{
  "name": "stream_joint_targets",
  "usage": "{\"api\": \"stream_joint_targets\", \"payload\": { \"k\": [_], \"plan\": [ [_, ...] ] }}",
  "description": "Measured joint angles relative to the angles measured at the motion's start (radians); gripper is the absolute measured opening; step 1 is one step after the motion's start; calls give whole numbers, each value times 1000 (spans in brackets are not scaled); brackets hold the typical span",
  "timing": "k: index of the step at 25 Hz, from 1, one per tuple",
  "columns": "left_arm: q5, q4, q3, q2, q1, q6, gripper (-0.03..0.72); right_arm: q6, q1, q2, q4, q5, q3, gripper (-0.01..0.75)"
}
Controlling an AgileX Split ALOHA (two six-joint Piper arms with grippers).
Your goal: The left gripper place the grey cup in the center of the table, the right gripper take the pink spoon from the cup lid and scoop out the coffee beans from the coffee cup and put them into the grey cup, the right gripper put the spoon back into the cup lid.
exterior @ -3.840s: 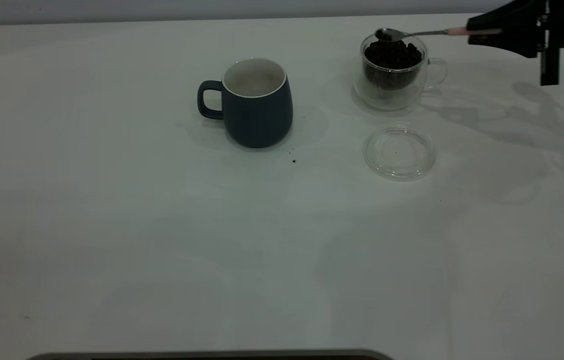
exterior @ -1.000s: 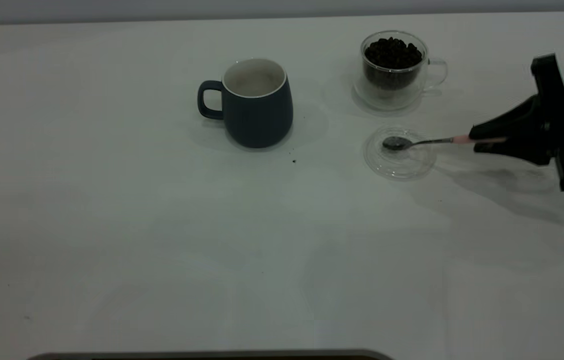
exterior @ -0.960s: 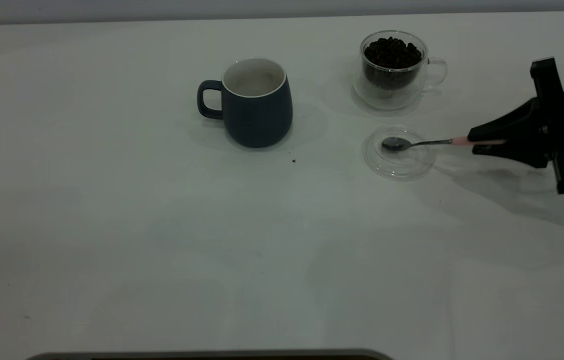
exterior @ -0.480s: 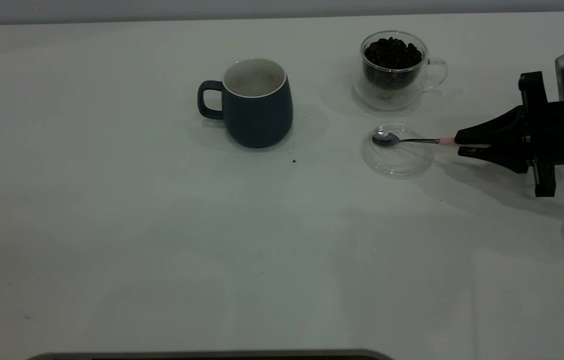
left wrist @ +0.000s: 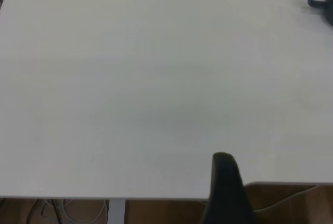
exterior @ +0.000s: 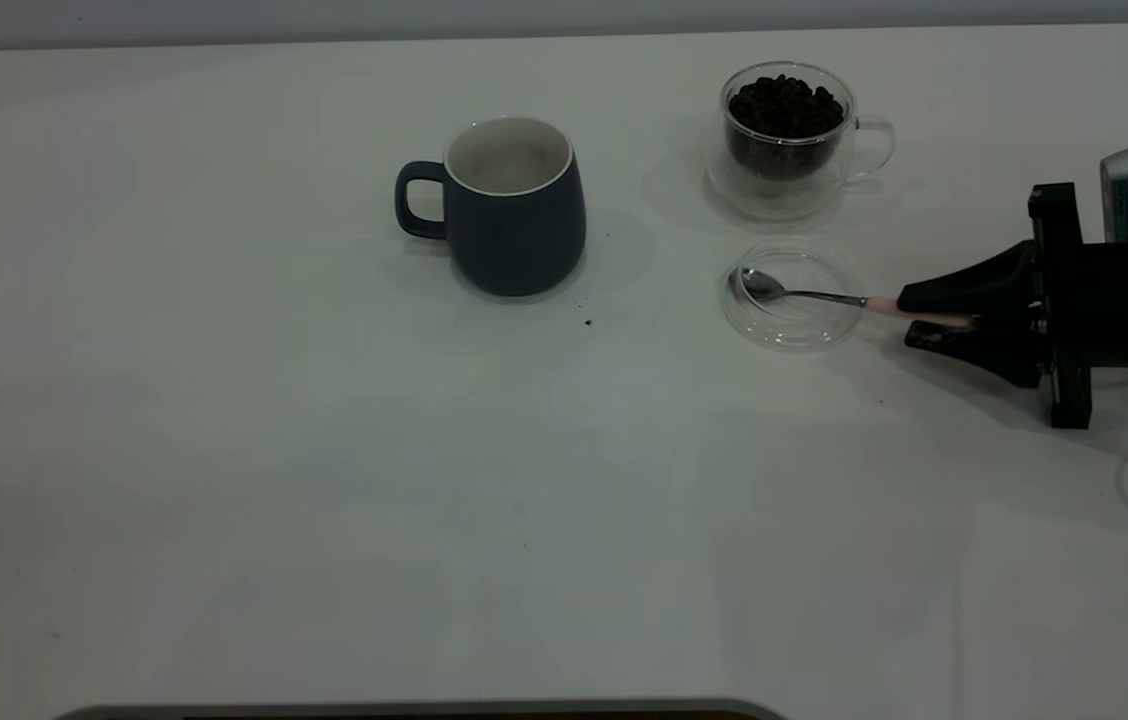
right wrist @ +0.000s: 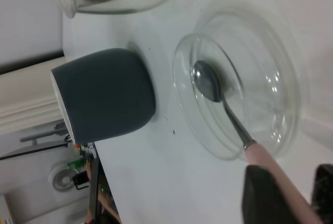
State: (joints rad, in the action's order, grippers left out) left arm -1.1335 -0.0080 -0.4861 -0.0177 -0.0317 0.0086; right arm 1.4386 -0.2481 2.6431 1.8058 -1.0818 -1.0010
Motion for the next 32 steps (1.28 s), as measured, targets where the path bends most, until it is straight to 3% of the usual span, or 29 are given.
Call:
{"api": "stream_joint_targets", "payload": {
  "k": [4,7,12,16,23,27,32],
  "plan": [
    [0,0,0,0,0,-1,565,0,0,4,0,-17,0,522],
    [0,0,0,0,0,-1,565,0,-2,6,0,-23,0,594],
    [0,0,0,0,0,-1,565,-2,-27,-23,-33,2,4,590],
    [0,0,0,0,0,-1,565,-84,-76,-145,-108,104,38,584],
    [0,0,0,0,0,-1,565,-435,-116,-486,-504,287,60,583],
    [0,0,0,0,0,-1,565,-677,-116,-744,-770,274,61,583],
    [0,0,0,0,0,-1,565,-963,-116,-1082,-1104,136,66,583]
  ]
}}
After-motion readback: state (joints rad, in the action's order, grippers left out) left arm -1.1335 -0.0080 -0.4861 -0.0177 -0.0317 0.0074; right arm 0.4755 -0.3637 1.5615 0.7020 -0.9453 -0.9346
